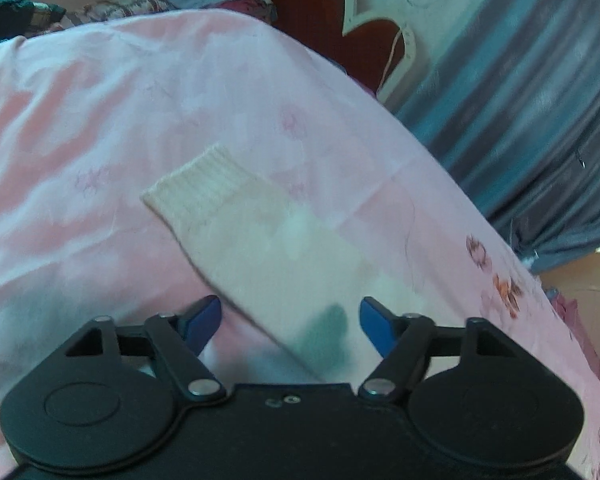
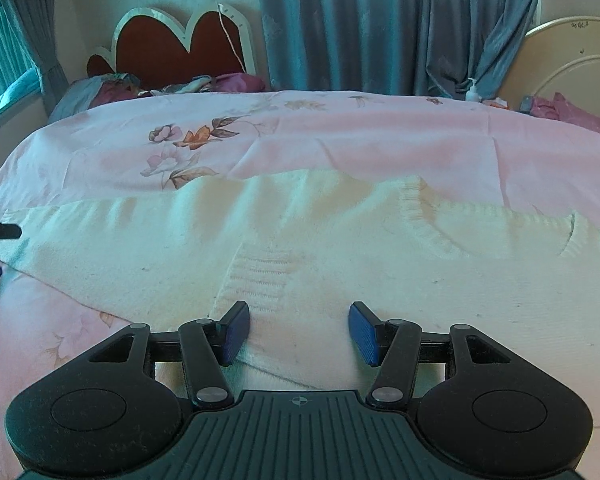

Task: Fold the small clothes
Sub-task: 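Move the left gripper to the other sleeve cuff and grasp it, then fold the held sleeve across the sweater body with the left gripper and release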

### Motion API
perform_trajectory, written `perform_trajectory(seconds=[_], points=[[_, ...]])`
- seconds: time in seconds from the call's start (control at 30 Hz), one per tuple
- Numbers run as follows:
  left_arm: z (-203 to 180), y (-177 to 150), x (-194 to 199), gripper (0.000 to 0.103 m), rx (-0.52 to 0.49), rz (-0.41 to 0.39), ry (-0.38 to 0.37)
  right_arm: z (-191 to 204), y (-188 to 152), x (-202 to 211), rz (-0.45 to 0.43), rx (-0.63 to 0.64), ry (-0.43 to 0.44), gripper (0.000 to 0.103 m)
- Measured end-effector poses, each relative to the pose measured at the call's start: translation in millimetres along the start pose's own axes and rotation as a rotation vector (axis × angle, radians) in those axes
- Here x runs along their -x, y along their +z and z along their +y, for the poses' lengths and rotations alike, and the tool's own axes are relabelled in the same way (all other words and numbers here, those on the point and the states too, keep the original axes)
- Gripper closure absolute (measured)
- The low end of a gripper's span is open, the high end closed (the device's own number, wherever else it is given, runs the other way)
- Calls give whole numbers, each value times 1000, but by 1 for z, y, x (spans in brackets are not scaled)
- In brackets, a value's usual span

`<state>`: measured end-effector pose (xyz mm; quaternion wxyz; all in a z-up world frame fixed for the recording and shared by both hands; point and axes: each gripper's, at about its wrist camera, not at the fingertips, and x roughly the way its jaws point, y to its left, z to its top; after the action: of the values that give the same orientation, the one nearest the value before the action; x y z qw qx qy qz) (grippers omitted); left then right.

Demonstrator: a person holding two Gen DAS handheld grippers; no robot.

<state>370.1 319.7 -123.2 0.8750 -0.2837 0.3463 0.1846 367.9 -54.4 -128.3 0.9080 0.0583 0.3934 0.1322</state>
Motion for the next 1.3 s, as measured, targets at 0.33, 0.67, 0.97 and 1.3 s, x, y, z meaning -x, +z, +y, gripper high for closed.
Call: perform_trajectory(seconds=[0.33,0.67,0.97,1.3], points=[[-1,0,2,100,9,-97,32,1,-4,0,-11,21,-6,48],[-112,-21,73,100,-286,-175,-272,-37,3,23,-39,-179,59,48],[-247,-123,84,100,-548,35,-597,-94,-13,74,-92,-273,-16,48],[-262,-195,55,51,-695,272,-578,-141,-39,113,-103,-342,-34,47]])
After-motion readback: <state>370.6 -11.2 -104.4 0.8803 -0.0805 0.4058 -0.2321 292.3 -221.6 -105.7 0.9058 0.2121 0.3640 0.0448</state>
